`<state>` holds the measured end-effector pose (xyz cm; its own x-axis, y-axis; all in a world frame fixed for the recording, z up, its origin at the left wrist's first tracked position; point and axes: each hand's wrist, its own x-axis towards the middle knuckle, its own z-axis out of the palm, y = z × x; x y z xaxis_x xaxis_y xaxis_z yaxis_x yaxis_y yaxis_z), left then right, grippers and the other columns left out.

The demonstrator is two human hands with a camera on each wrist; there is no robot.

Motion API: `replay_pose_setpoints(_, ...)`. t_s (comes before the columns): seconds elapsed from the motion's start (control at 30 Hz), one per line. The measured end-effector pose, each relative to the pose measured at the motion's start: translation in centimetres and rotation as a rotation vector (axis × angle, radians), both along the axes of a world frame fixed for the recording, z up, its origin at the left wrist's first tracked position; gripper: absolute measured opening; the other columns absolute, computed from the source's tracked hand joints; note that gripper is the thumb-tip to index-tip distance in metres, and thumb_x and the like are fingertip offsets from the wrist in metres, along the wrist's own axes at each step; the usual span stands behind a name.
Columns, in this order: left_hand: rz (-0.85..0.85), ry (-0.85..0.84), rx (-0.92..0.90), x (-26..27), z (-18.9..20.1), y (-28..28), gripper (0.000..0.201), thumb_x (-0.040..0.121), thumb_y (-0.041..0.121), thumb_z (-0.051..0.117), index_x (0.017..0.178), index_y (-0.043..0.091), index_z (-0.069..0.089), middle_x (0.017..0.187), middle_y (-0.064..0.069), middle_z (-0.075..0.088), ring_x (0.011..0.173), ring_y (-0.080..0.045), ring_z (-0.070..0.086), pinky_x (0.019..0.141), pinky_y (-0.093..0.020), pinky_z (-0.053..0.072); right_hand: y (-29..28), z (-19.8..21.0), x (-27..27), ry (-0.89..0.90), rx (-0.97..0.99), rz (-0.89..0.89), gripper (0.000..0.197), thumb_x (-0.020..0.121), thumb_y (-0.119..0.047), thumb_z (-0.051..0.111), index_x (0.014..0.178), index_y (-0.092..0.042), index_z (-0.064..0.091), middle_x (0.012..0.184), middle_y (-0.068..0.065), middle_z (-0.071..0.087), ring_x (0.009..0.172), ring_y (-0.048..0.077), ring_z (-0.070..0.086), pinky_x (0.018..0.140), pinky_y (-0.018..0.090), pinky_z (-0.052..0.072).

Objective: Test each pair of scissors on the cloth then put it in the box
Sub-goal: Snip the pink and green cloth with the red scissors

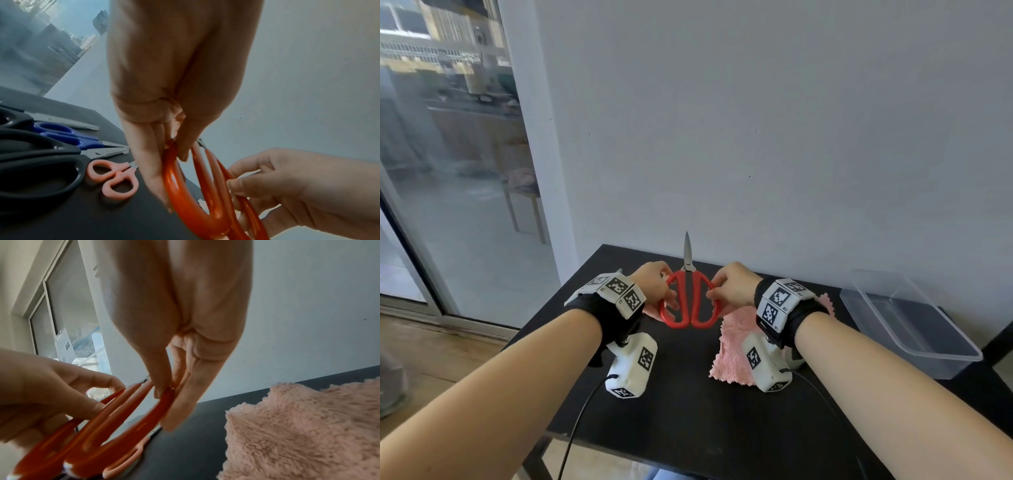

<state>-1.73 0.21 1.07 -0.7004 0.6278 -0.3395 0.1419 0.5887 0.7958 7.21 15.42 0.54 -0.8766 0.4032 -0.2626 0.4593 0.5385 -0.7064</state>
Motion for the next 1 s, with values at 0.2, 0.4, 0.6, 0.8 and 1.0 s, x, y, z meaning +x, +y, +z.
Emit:
replay_pose_setpoints(0.2, -0.044, 0.049, 0.088, 1.4, 1.2, -0.3, 0.033, 0.092, -0.004, 0.051, 0.118, 0.015, 0.046, 0.069, -0.013, 0.064, 0.046, -0.024, 0.064, 0.039, -0.028, 0.049, -0.6, 0.8, 2.6, 0.144, -0.045, -0.054, 0.015, 0.089, 0.003, 0.058, 0.078, -0.007, 0.057, 0.073, 0.013, 0.063, 0.065, 0.022, 0.064, 0.068, 0.037, 0.059)
replay_pose_setpoints(0.4, -0.088, 0.040, 0.138, 2.6, 1.6, 0.0, 0.034, 0.093, -0.002, 0.052, 0.120, 0.018, 0.048, 0.073, -0.015, 0.066, 0.051, -0.025, 0.066, 0.045, -0.030, 0.055, -0.5, 1.5, 4.6, 0.181, -0.016, -0.076, 0.011, 0.090, 0.002, 0.058, 0.081, -0.004, 0.060, 0.073, 0.013, 0.063, 0.067, 0.022, 0.065, 0.065, 0.035, 0.060)
replay_pose_setpoints(0.6, -0.119, 0.050, 0.151, 3.4, 2.2, 0.6, 0.035, 0.093, -0.001, 0.052, 0.121, 0.020, 0.049, 0.076, -0.015, 0.069, 0.053, -0.025, 0.068, 0.050, -0.032, 0.057, -0.1, 2.4, 6.0, 0.203, 0.036, -0.074, 0.007, 0.091, -0.001, 0.057, 0.095, 0.000, 0.063, 0.079, 0.014, 0.066, 0.080, 0.029, 0.070, 0.072, 0.038, 0.060)
replay_pose_setpoints(0.8, -0.180, 0.098, 0.141, 3.8, 2.8, 1.5, 0.031, 0.095, 0.000, 0.048, 0.118, 0.021, 0.048, 0.078, -0.015, 0.069, 0.059, -0.029, 0.068, 0.061, -0.039, 0.060, 1.0, 3.0, 7.3, 0.203, 0.120, -0.085, 0.008, 0.092, -0.002, 0.055, 0.096, -0.001, 0.062, 0.075, 0.010, 0.064, 0.079, 0.026, 0.069, 0.071, 0.037, 0.060)
replay_pose_setpoints(1.0, -0.194, 0.270, 0.072, 3.3, 3.0, 1.5, 0.024, 0.097, 0.001, 0.043, 0.112, 0.013, 0.056, 0.068, -0.010, 0.059, 0.046, -0.015, 0.057, 0.041, -0.022, 0.050, 2.5, 2.8, 9.2, 0.149, 0.144, -0.067, 0.012, 0.091, -0.003, 0.058, 0.101, -0.005, 0.064, 0.075, 0.007, 0.063, 0.079, 0.027, 0.067, 0.065, 0.031, 0.059)
